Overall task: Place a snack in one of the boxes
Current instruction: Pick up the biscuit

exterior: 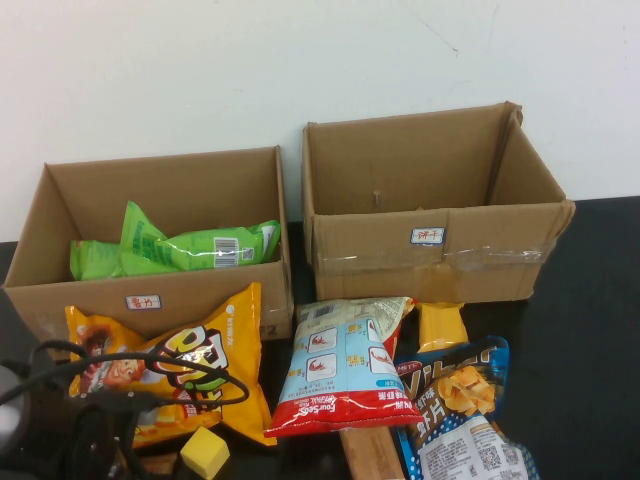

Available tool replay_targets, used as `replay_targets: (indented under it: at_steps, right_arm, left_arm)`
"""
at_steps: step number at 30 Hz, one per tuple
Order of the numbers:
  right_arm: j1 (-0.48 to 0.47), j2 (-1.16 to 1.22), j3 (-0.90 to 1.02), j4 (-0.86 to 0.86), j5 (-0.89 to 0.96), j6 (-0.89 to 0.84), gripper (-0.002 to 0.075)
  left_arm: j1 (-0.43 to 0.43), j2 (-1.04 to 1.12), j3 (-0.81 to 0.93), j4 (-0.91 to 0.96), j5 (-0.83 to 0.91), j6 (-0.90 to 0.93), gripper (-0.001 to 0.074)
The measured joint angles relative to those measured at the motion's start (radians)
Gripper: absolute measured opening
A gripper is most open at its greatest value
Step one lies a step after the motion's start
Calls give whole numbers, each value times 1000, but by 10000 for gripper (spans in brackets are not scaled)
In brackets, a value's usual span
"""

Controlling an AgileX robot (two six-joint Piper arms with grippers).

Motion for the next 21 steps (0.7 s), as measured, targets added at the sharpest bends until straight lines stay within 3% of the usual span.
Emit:
replay_targets:
  at_steps: [10,16,21]
  right_arm:
    - [0,0,0,0,0,0,-1]
    - [0,0,0,0,0,0,-1]
    - [0,0,0,0,0,0,-1]
  left_arm:
    - [-10,-94,0,21,52,-22,432]
    - [-66,-416,0,25,225,-24,432]
    - [-120,-696,-4,25,178,-24,432]
